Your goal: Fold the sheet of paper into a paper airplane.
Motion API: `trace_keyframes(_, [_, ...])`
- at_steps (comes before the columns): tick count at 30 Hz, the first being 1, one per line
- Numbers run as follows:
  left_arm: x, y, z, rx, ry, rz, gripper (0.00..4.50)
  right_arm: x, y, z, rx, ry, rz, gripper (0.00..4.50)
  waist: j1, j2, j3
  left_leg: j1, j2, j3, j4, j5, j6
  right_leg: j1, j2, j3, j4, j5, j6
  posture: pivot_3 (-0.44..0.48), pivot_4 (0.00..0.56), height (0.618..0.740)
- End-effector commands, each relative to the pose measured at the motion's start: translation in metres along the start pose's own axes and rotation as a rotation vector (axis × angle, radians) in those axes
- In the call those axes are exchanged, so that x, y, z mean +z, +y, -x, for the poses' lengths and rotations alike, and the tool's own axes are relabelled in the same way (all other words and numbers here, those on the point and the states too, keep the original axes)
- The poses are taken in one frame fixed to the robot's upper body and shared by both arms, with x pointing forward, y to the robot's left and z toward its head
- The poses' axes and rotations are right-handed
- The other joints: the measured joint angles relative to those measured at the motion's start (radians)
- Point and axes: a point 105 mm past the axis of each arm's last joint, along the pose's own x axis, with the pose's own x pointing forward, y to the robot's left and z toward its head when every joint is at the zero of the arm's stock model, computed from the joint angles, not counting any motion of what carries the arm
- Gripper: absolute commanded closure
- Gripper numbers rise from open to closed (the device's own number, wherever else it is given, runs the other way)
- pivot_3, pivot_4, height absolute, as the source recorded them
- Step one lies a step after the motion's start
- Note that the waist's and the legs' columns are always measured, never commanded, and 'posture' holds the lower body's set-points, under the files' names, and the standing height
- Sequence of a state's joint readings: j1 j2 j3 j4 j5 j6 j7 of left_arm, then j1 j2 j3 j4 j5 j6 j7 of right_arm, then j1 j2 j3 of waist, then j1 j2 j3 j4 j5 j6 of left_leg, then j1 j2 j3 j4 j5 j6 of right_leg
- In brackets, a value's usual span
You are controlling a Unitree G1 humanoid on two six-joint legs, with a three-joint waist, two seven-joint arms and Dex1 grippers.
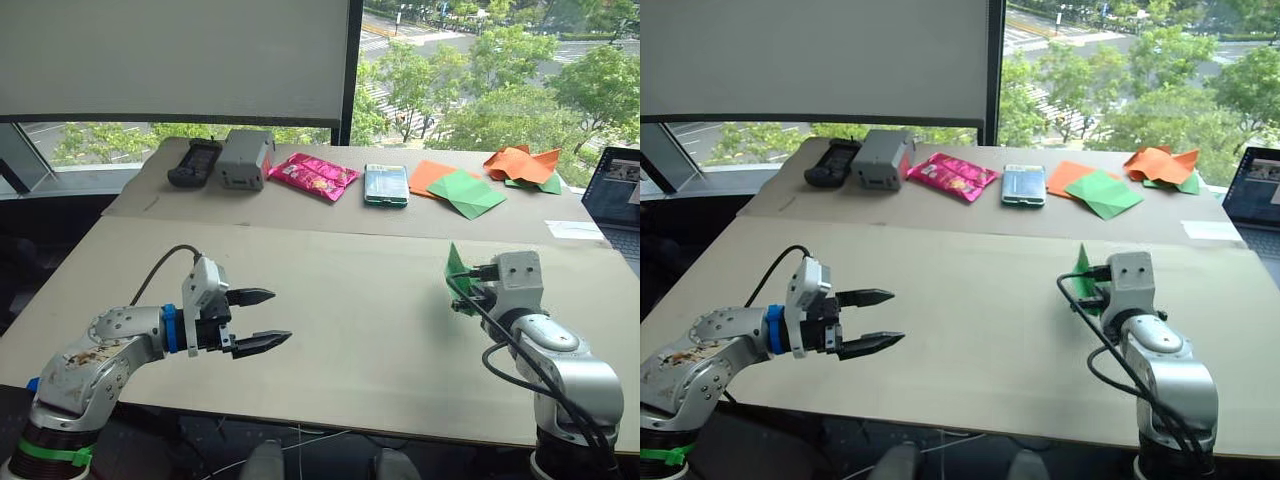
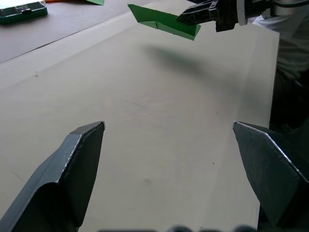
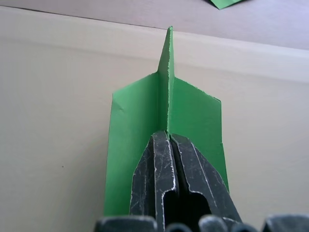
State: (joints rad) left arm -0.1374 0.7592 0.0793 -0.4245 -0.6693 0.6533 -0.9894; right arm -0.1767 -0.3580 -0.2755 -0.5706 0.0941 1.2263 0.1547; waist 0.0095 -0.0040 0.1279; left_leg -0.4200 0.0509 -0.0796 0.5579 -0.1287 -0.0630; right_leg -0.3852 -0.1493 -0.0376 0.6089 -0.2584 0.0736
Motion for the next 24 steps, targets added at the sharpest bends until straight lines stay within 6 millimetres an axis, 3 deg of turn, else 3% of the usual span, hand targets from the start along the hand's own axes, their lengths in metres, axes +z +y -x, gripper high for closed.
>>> trace_keyframes(1, [0.007,-0.003,0.0,-0.011,-0.008,-0.053,0.0,-0.002,-0.007,0.001,-0.047,0.005,0.016,4.48,-0.001,0.0,0.0,0.0,0.0,0.0,0.0,0.0,0.0,0.0,0.0,0.0,0.0,0.0,0.0,0.0,0.15,0.713])
trace_keyframes(6, [0.007,-0.002,-0.001,-0.01,-0.006,-0.059,0.0,-0.005,-0.013,-0.001,-0.079,0.012,-0.001,4.48,-0.001,0.001,-0.001,0.0,0.0,0.0,0.0,0.0,0.0,0.0,0.0,0.0,0.0,0.0,0.0,0.0,0.15,0.713])
trace_keyframes(10, [0.007,-0.002,-0.001,-0.012,-0.006,-0.063,0.0,-0.002,-0.015,0.001,-0.083,-0.011,-0.049,3.35,-0.001,0.001,0.0,0.0,0.0,0.0,0.0,0.0,0.0,0.0,0.0,0.0,0.0,0.0,0.0,0.0,0.15,0.713])
trace_keyframes(13, [0.008,-0.001,-0.001,-0.013,-0.007,-0.067,0.0,0.014,-0.017,0.006,-0.075,-0.079,-0.073,2.28,-0.001,0.001,0.0,0.0,0.0,0.0,0.0,0.0,0.0,0.0,0.0,0.0,0.0,0.0,0.0,0.0,0.15,0.713])
trace_keyframes(16, [0.009,0.001,0.0,-0.009,-0.008,-0.069,0.0,0.041,-0.015,0.015,-0.023,-0.192,-0.084,1.18,-0.001,0.002,0.0,-0.001,0.0,0.0,0.0,0.0,0.0,-0.001,0.0,0.0,0.0,0.0,0.0,0.0,0.15,0.713])
trace_keyframes(19, [0.007,0.008,0.002,0.032,-0.016,-0.063,0.0,0.079,0.006,0.031,0.158,-0.361,-0.045,0.14,-0.006,0.003,0.0,-0.001,0.0,0.0,0.0,0.0,0.0,-0.001,0.0,0.0,0.0,0.0,0.0,0.0,0.15,0.713])
trace_keyframes(21, [0.006,0.019,0.003,0.102,-0.05,-0.044,0.0,0.092,0.036,0.045,0.362,-0.459,0.027,0.06,-0.009,0.004,0.0,0.0,0.0,0.0,0.0,0.0,0.0,-0.001,0.0,0.0,0.0,0.0,0.0,0.0,0.15,0.713])
trace_keyframes(24, [0.002,0.043,0.006,0.271,-0.1,-0.016,0.0,0.085,0.078,0.068,0.676,-0.522,0.095,0.06,-0.011,0.0,-0.001,0.0,0.0,0.0,-0.001,0.0,0.001,0.001,0.0,0.0,0.0,0.0,0.0,0.0,0.15,0.713])
